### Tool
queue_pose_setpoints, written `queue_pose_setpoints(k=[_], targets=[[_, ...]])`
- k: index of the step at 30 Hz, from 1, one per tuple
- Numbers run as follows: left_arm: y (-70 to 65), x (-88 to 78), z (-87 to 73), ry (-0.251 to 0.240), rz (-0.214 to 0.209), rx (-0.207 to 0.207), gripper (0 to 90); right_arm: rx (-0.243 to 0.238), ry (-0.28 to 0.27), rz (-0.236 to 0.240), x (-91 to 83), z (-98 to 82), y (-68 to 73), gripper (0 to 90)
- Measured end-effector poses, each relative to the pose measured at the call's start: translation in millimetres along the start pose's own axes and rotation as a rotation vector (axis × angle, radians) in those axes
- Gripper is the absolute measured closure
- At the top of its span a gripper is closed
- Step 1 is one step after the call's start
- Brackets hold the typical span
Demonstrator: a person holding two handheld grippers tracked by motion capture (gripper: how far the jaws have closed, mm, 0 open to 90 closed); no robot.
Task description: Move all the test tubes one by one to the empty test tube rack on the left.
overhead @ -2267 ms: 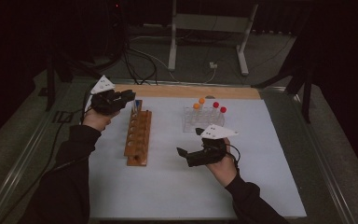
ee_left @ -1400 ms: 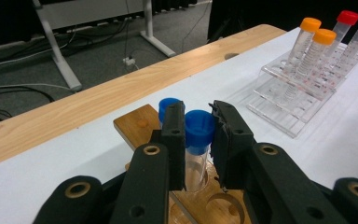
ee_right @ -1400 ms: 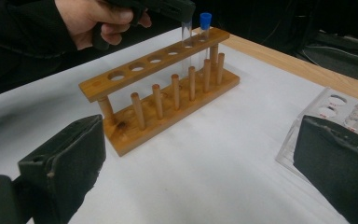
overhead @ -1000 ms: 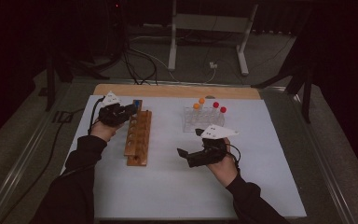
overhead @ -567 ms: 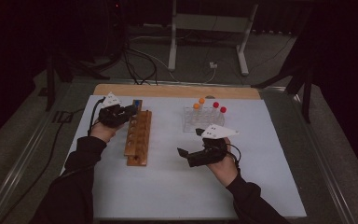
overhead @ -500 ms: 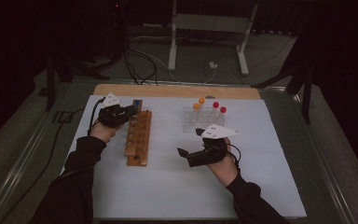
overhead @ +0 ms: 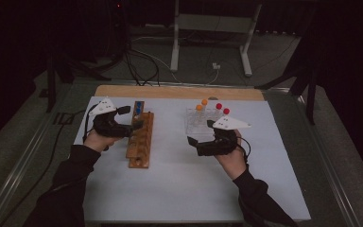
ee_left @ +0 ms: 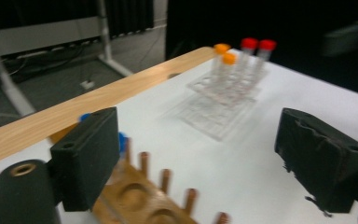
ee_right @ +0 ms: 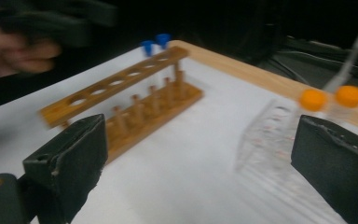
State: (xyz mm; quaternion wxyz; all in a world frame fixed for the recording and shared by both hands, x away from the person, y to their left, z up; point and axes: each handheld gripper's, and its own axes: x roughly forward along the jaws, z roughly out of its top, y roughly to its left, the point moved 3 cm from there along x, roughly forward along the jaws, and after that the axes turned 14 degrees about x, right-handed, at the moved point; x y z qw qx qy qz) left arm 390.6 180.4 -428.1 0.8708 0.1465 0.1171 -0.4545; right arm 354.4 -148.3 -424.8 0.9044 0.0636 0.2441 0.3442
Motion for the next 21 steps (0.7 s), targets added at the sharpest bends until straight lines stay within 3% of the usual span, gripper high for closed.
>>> queue_pose_setpoints(k=[6, 9, 21], targets=[[-19.7, -7.1, 2.2, -0.028, -0.045, 0.007, 3.7, 0.016, -0.012, -0.106, 17.6, 7.9, -18.3, 12.7], [-25.8, -8.2, 2.6, -0.037, -0.054, 0.016, 3.7, 0.021, -0.001, -0.136, 28.2, 6.6, -26.2, 15.4], [-33.7, -7.9, -1.8, -0.024, -0.055, 0.005, 3.7, 0.074, 0.054, -0.257, 62.1, -3.5, -49.9, 38.2]])
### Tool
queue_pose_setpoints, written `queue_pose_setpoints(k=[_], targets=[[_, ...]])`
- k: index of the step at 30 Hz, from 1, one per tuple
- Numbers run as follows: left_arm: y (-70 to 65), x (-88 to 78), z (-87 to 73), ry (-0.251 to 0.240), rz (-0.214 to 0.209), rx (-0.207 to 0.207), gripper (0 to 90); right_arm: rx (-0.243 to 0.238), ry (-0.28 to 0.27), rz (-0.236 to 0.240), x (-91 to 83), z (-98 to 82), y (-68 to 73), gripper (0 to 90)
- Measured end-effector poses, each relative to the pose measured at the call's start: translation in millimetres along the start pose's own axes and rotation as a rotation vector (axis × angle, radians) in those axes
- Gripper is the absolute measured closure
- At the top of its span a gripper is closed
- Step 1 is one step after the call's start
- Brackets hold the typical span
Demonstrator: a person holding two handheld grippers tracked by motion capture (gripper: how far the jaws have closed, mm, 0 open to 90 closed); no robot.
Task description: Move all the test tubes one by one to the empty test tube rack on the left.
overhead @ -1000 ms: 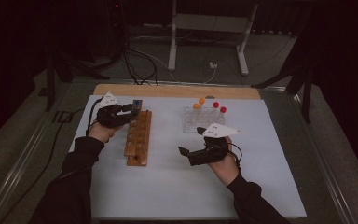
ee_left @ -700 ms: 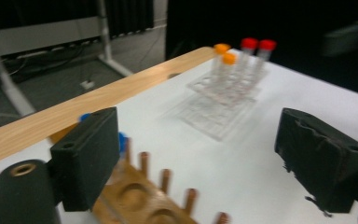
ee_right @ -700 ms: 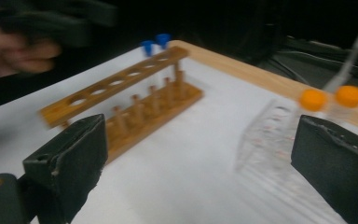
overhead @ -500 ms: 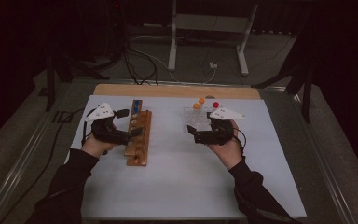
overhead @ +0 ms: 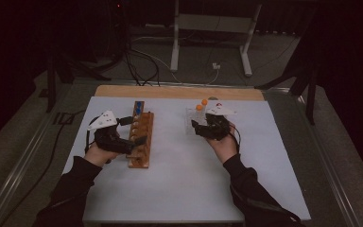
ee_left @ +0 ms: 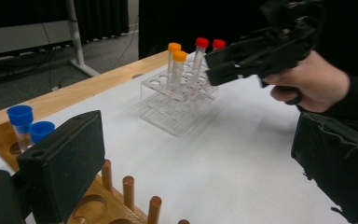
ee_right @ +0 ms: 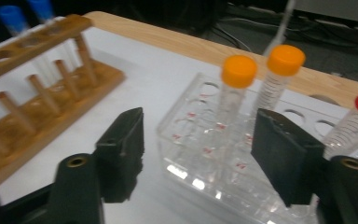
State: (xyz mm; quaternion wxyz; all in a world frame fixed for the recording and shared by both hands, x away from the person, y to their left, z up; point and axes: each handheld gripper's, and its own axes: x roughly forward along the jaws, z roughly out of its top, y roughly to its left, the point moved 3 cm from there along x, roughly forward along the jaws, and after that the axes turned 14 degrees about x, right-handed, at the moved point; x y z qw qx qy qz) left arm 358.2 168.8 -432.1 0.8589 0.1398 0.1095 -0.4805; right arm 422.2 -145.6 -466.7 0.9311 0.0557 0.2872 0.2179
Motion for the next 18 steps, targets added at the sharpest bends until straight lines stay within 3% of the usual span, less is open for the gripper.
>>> queue_pose_setpoints(k=[3, 7, 18], targets=[[-0.7, 0.0, 0.1, 0.000, -0.008, -0.003, 3.8, 0.027, 0.014, -0.027, 7.0, 0.9, -4.0, 43.7], [-2.7, 1.2, 0.1, 0.006, -0.029, 0.001, 3.8, 0.012, 0.036, -0.064, 15.7, 1.3, -7.6, 51.4], [-5.1, 1.7, 2.4, 0.002, -0.026, 0.014, 3.8, 0.043, 0.058, -0.079, 38.2, 3.4, -14.6, 62.9]])
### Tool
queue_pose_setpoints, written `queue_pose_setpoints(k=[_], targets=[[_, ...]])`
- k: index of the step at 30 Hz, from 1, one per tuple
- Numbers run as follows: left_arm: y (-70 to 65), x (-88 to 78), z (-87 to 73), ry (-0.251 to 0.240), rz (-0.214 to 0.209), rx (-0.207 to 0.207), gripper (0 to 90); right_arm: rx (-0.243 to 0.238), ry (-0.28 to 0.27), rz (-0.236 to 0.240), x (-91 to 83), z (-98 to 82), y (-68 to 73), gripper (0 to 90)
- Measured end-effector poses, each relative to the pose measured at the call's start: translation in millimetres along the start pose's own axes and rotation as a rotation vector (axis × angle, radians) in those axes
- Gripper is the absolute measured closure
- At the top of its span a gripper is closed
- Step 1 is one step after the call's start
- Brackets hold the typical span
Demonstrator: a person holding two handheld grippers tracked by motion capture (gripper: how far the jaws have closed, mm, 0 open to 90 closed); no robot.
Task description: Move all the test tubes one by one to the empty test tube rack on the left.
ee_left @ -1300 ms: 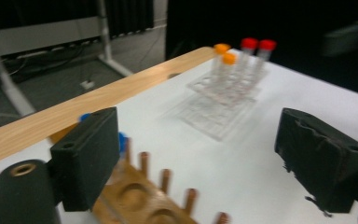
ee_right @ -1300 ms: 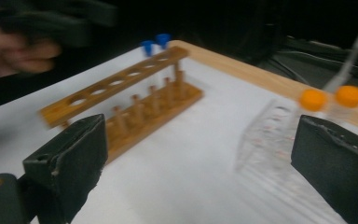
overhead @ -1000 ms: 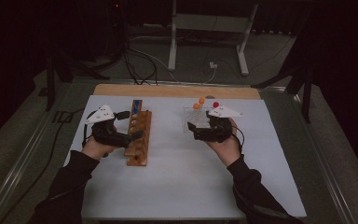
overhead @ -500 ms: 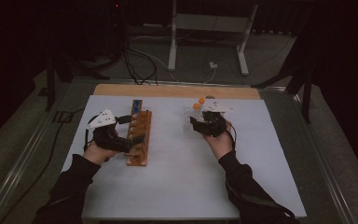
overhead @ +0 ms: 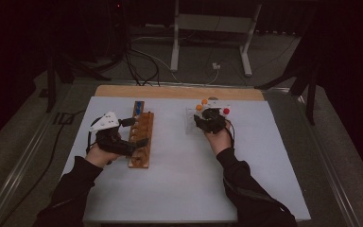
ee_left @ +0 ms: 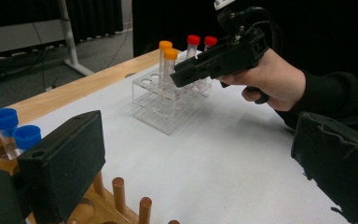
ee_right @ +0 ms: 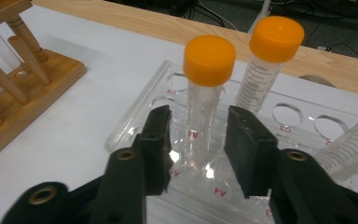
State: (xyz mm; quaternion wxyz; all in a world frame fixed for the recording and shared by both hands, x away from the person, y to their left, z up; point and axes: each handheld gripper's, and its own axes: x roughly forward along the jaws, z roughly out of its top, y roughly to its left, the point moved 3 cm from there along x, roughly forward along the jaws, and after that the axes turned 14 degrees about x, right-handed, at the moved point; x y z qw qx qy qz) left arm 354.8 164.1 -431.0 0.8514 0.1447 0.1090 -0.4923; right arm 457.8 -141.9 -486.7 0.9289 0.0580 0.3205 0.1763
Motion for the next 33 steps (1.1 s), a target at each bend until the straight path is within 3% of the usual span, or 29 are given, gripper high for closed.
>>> queue_pose_setpoints(k=[8, 11, 15, 33], targets=[[1.2, -0.7, 0.2, -0.007, 0.002, -0.007, 4.0, 0.011, -0.014, 0.000, 6.7, 4.3, -0.4, 67.8], [0.9, -0.3, 0.0, -0.006, 0.002, -0.006, 4.0, 0.001, -0.018, -0.007, 8.8, 5.0, 1.3, 73.8], [0.9, -0.2, -0.3, -0.002, -0.002, -0.007, 4.0, -0.020, -0.016, -0.012, 8.9, 6.4, 3.3, 74.8], [-0.3, 0.8, 4.0, -0.007, -0.006, -0.006, 4.0, -0.104, -0.114, 0.015, -33.8, 34.5, 17.9, 74.9]])
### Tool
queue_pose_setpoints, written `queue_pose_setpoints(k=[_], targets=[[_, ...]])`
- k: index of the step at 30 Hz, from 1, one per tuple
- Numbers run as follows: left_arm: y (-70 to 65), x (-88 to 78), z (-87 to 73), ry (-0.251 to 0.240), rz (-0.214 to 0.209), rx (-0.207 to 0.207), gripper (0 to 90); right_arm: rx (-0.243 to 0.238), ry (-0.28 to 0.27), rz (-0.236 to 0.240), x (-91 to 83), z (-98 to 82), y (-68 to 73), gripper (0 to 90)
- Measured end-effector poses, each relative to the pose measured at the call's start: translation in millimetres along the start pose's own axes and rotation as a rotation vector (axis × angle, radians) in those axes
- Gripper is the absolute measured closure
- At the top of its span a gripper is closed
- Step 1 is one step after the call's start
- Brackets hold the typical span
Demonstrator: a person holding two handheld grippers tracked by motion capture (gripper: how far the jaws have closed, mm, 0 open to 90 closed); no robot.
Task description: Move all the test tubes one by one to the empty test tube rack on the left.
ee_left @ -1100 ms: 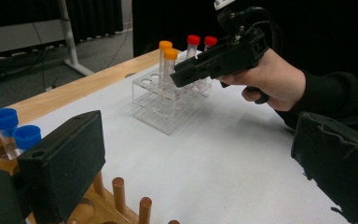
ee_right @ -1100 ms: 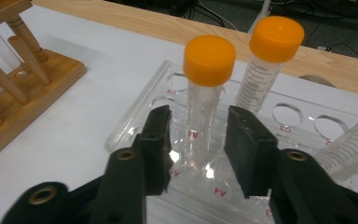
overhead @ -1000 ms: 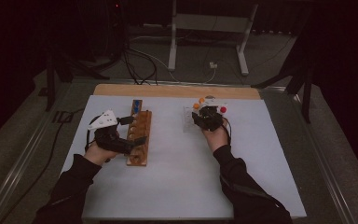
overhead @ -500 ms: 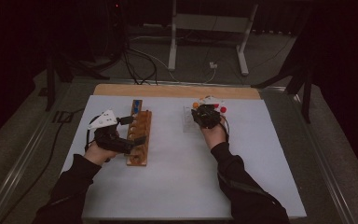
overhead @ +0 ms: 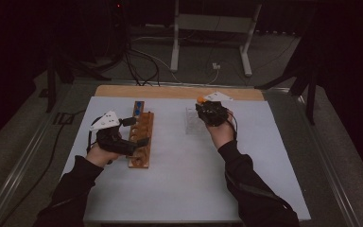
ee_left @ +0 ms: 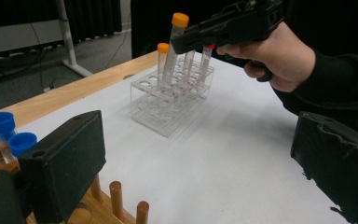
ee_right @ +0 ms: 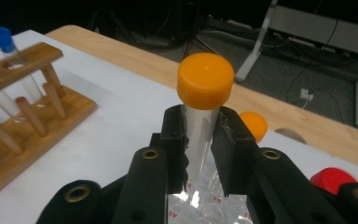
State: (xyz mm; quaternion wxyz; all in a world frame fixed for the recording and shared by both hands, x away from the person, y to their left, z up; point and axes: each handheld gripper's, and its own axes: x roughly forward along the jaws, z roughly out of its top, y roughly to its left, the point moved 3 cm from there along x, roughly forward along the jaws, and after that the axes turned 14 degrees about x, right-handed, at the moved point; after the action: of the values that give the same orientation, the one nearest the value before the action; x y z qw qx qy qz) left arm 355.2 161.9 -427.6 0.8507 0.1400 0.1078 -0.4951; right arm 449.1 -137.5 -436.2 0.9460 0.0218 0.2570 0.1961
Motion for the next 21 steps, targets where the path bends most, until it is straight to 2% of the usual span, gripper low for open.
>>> queue_pose_setpoints(k=[8, 21], targets=[[-1.6, 3.5, 5.0, -0.002, -0.013, 0.005, 4.0, -0.040, -0.003, 0.070, -23.3, -1.9, 10.8, 74.9], [-7.3, 14.2, 8.8, 0.009, -0.051, 0.009, 4.1, -0.100, 0.065, 0.168, -42.1, -33.4, 30.2, 74.9]])
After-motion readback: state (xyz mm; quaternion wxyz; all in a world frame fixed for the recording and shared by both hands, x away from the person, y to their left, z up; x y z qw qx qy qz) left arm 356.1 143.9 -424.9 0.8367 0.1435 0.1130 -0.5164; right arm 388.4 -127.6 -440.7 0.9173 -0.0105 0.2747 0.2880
